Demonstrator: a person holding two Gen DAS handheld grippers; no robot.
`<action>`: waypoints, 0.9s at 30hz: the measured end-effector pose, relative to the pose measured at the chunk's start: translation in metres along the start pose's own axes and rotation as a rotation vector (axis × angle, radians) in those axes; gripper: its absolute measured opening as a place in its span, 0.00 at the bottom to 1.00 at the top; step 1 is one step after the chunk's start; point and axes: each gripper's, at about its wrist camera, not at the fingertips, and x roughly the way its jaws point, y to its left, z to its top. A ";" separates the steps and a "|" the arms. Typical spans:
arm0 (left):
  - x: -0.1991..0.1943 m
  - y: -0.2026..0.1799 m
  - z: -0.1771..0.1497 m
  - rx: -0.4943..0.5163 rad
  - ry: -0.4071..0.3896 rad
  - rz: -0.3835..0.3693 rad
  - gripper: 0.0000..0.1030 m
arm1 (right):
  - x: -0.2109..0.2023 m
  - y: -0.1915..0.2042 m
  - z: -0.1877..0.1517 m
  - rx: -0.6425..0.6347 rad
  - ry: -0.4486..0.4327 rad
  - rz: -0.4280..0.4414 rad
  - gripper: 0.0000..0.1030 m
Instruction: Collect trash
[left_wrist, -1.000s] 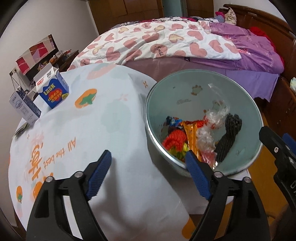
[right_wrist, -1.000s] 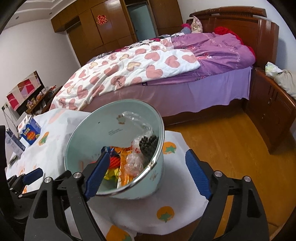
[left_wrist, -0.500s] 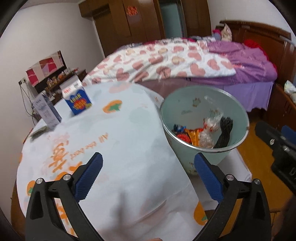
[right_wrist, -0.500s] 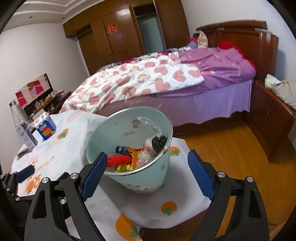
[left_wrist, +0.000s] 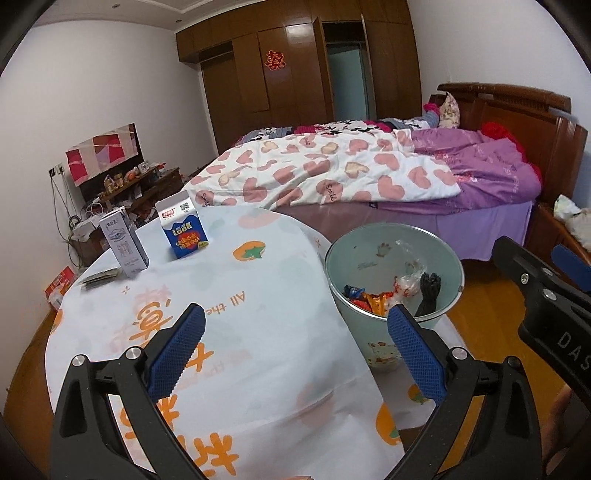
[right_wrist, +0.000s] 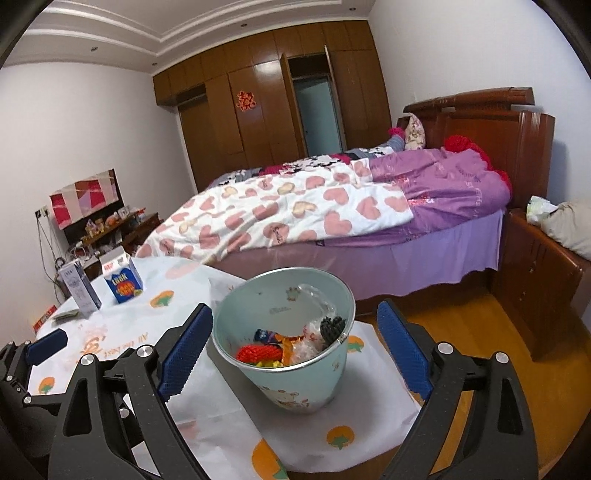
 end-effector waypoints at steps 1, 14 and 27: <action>-0.003 0.001 0.000 -0.002 -0.008 0.001 0.94 | -0.002 0.001 0.001 -0.002 -0.004 0.002 0.87; -0.016 0.008 0.002 -0.040 -0.036 -0.001 0.94 | -0.013 0.001 0.005 -0.004 -0.040 0.002 0.87; -0.016 0.010 0.003 -0.051 -0.032 0.005 0.94 | -0.010 0.004 0.002 -0.012 -0.031 0.008 0.87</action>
